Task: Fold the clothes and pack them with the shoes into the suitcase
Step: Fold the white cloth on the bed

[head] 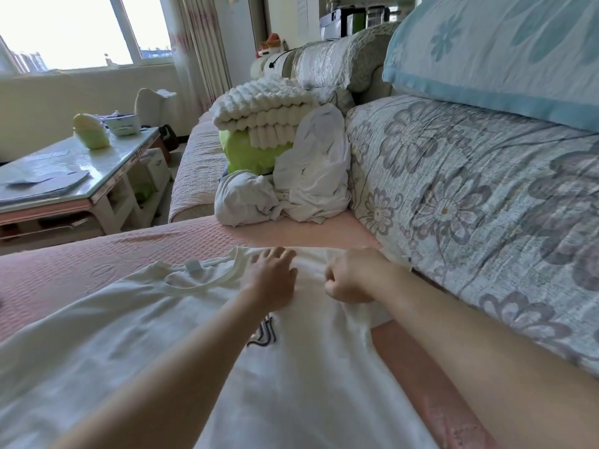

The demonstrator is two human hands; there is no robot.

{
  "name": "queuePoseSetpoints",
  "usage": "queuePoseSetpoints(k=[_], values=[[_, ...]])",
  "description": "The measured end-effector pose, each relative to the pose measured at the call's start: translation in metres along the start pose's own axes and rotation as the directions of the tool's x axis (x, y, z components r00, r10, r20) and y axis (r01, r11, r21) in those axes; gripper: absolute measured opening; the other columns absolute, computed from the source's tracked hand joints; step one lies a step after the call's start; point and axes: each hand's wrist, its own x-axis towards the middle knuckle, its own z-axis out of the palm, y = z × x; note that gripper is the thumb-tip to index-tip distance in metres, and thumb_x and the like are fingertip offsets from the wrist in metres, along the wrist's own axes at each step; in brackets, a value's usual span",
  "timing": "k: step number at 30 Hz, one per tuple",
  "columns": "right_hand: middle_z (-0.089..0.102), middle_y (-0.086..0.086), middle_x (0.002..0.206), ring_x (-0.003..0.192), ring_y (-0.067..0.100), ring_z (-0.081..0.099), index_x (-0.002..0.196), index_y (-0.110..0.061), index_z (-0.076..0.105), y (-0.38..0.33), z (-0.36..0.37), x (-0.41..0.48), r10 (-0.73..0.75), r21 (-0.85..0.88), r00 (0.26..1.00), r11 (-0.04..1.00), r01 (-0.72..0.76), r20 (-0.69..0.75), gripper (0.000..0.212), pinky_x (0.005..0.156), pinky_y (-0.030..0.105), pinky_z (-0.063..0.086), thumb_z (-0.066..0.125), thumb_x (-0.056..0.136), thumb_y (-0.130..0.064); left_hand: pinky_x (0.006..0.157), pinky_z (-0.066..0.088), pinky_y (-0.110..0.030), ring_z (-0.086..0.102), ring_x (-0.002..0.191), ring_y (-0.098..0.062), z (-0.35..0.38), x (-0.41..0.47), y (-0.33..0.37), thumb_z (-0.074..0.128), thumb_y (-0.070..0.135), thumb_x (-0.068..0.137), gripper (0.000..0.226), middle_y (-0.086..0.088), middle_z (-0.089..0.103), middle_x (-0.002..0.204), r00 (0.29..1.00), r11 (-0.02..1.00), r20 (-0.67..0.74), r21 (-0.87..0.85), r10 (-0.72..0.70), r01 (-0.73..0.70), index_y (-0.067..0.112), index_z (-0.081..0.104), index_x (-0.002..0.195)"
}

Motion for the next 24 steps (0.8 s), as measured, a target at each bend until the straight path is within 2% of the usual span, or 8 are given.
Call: queuePoseSetpoints(k=[3,6,9,12,15,17,20,24], values=[[0.066,0.0,0.117,0.105,0.026,0.063,0.115,-0.02,0.065,-0.01,-0.002,0.014,0.26,-0.37,0.959,0.907,-0.203,0.111,0.029,0.091,0.039,0.044,0.049,0.093,-0.033,0.098,0.037,-0.042,0.047,0.122,-0.027,-0.011,-0.024,-0.035,0.041,0.034,0.099,0.034,-0.005,0.052,0.133,0.985,0.978,-0.1,0.139,-0.142,0.155,0.02,0.051,0.128],[0.063,0.002,0.12,0.108,0.024,0.06,0.126,-0.02,0.062,-0.028,0.001,0.028,0.201,-0.453,0.979,0.871,-0.191,-0.027,0.036,0.094,0.039,0.04,0.045,0.095,-0.025,0.095,0.042,-0.044,0.049,0.117,-0.03,-0.02,-0.046,-0.075,0.044,0.024,0.095,0.03,-0.008,0.055,0.126,0.958,0.944,-0.129,0.181,-0.256,0.276,0.017,0.055,0.122],[0.052,0.008,0.134,0.12,0.027,0.05,0.141,-0.023,0.047,-0.066,0.009,0.046,-0.014,-0.248,0.992,0.969,-0.019,-0.129,0.046,0.1,0.043,0.037,0.042,0.096,-0.019,0.099,0.042,-0.041,0.044,0.125,-0.03,-0.021,-0.057,-0.115,0.046,0.017,0.095,0.038,-0.008,0.048,0.137,0.956,0.952,-0.02,0.092,-0.292,0.292,0.02,0.049,0.133],[0.032,0.008,0.158,0.142,0.029,0.033,0.155,-0.035,0.028,-0.099,0.016,0.073,-0.076,0.03,0.991,0.996,0.08,-0.108,0.058,0.116,0.044,0.028,0.043,0.1,-0.026,0.111,0.033,-0.039,0.036,0.137,-0.031,-0.021,-0.064,-0.143,0.041,0.032,0.101,0.049,-0.006,0.035,0.154,0.961,0.973,0.154,0.035,-0.229,0.226,0.028,0.034,0.149],[0.002,0.004,0.169,0.155,0.025,0.005,0.158,-0.043,0.014,-0.12,0.025,0.097,-0.126,0.084,0.992,0.988,0.128,-0.029,0.061,0.123,0.045,0.009,0.035,0.102,-0.055,0.121,0.015,-0.039,0.021,0.148,-0.026,-0.013,-0.069,-0.158,0.034,0.056,0.099,0.052,0.001,0.027,0.161,0.97,0.988,0.202,-0.039,-0.138,0.149,0.041,0.035,0.149],[-0.007,0.001,0.169,0.155,0.021,-0.005,0.158,-0.043,0.008,-0.122,0.034,0.109,-0.13,0.115,0.991,0.986,0.124,0.043,0.067,0.124,0.044,-0.001,0.027,0.099,-0.067,0.123,0.009,-0.038,0.015,0.151,-0.019,-0.004,-0.065,-0.166,0.034,0.055,0.101,0.046,0.005,0.023,0.163,0.981,0.989,0.157,-0.073,-0.117,0.13,0.049,0.036,0.147],[-0.016,-0.002,0.167,0.154,0.017,-0.013,0.158,-0.042,-0.005,-0.118,0.045,0.123,-0.066,0.088,0.997,0.994,0.062,0.046,0.07,0.123,0.047,-0.007,0.017,0.097,-0.071,0.122,0.009,-0.037,0.013,0.151,-0.013,0.003,-0.054,-0.172,0.029,0.052,0.104,0.044,0.011,0.02,0.163,0.981,0.983,0.124,-0.091,-0.147,0.159,0.05,0.034,0.147],[-0.014,0.0,0.167,0.155,0.02,-0.01,0.158,-0.038,-0.008,-0.12,0.049,0.129,-0.024,0.049,1.0,0.999,0.024,-0.001,0.071,0.124,0.048,-0.003,0.014,0.098,-0.069,0.118,0.019,-0.042,0.024,0.145,-0.019,0.003,-0.044,-0.163,0.027,0.049,0.104,0.046,0.008,0.029,0.158,0.977,0.979,0.064,0.029,-0.205,0.204,0.042,0.036,0.149]])
